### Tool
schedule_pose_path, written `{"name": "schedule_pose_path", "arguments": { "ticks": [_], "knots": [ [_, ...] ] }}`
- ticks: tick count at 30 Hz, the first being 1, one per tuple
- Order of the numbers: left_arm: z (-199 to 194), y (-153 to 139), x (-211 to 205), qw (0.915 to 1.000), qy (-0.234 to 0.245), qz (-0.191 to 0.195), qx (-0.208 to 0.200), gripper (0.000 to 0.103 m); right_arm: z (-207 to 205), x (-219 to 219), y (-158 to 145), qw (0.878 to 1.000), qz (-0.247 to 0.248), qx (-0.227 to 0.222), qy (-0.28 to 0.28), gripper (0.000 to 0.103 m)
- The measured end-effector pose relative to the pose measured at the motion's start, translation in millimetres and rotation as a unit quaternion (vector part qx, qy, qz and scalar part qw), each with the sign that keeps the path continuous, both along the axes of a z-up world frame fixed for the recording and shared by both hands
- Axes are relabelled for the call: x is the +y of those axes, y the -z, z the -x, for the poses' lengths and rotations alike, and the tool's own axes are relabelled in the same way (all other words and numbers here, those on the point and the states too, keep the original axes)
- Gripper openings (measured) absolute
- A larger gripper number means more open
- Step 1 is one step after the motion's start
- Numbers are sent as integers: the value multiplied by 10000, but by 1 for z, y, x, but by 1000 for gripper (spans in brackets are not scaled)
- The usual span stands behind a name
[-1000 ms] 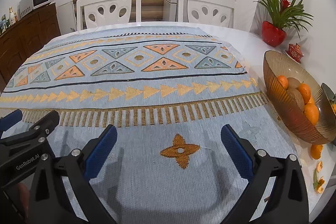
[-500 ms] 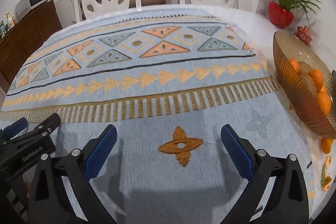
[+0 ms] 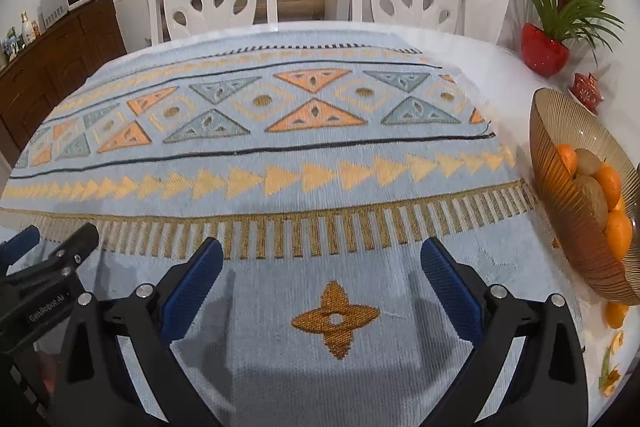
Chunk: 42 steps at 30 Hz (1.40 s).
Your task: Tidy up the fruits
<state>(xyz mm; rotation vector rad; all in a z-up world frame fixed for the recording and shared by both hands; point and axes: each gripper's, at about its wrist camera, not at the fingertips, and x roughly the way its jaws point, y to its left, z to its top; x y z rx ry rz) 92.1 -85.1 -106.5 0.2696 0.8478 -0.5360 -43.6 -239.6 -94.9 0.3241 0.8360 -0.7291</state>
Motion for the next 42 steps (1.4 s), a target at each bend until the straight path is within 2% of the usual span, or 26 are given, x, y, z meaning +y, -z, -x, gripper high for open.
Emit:
{"name": "schedule_pose_path", "arguments": {
  "ticks": [11, 17, 42],
  "knots": [
    [9, -8, 0, 9994, 49, 37, -329, 100, 1, 1, 2, 10000, 49, 27, 19, 98],
    [15, -11, -2, 9985, 38, -77, -542, 100, -2, 4, 2, 9999, 119, 76, -22, 98],
    [15, -8, -6, 9984, 126, -159, -520, 100, -11, 8, 7, 9993, 130, 290, -177, 98]
  ]
}}
